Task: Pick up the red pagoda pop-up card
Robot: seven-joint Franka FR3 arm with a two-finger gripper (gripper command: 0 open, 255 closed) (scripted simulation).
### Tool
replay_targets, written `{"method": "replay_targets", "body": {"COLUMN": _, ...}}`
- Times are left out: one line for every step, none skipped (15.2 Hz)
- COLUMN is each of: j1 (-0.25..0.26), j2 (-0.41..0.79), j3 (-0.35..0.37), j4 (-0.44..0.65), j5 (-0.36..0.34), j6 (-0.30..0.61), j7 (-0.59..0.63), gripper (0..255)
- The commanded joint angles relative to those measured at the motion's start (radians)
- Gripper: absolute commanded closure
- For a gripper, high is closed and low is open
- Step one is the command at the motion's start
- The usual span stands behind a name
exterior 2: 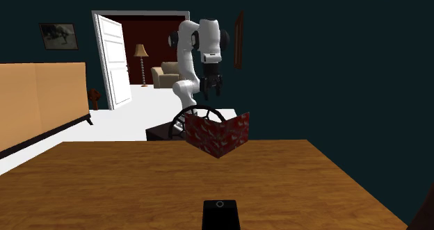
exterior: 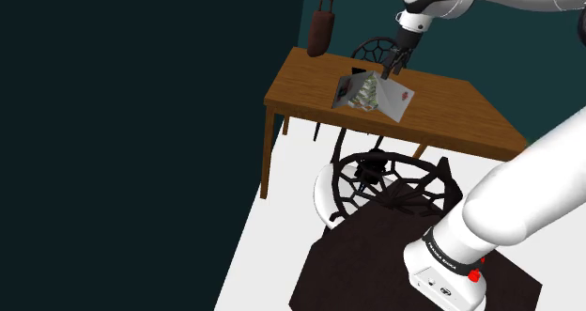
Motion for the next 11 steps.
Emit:
{"method": "replay_targets", "body": {"j1": -0.010, "j2": 0.089, "j3": -0.030, "j4": 0.072, "j5": 0.042, "j6": 0.002, "j7": -0.057, "gripper": 0}}
{"method": "replay_targets", "body": {"j1": -0.018, "j2": 0.132, "j3": -0.041, "j4": 0.106, "j5": 0.064, "j6": 0.001, "j7": -0.084, "gripper": 0}}
{"method": "replay_targets", "body": {"j1": -0.027, "j2": 0.175, "j3": -0.052, "j4": 0.143, "j5": 0.087, "j6": -0.001, "j7": -0.110, "gripper": 0}}
{"method": "replay_targets", "body": {"j1": -0.039, "j2": 0.219, "j3": -0.060, "j4": 0.181, "j5": 0.112, "j6": -0.005, "j7": -0.135, "gripper": 0}}
{"method": "replay_targets", "body": {"j1": -0.052, "j2": 0.264, "j3": -0.066, "j4": 0.221, "j5": 0.136, "j6": -0.011, "j7": -0.160, "gripper": 0}}
{"method": "replay_targets", "body": {"j1": -0.067, "j2": 0.309, "j3": -0.071, "j4": 0.263, "j5": 0.161, "j6": -0.018, "j7": -0.184, "gripper": 0}}
{"method": "replay_targets", "body": {"j1": -0.084, "j2": 0.355, "j3": -0.074, "j4": 0.307, "j5": 0.185, "j6": -0.028, "j7": -0.206, "gripper": 0}}
{"method": "replay_targets", "body": {"j1": -0.103, "j2": 0.401, "j3": -0.075, "j4": 0.353, "j5": 0.209, "j6": -0.038, "j7": -0.227, "gripper": 0}}
{"method": "replay_targets", "body": {"j1": -0.124, "j2": 0.447, "j3": -0.073, "j4": 0.402, "j5": 0.232, "j6": -0.051, "j7": -0.246, "gripper": 0}}
{"method": "replay_targets", "body": {"j1": -0.146, "j2": 0.494, "j3": -0.071, "j4": 0.453, "j5": 0.255, "j6": -0.065, "j7": -0.263, "gripper": 0}}
{"method": "replay_targets", "body": {"j1": -0.158, "j2": 0.517, "j3": -0.069, "j4": 0.480, "j5": 0.265, "j6": -0.073, "j7": -0.270, "gripper": 0}}
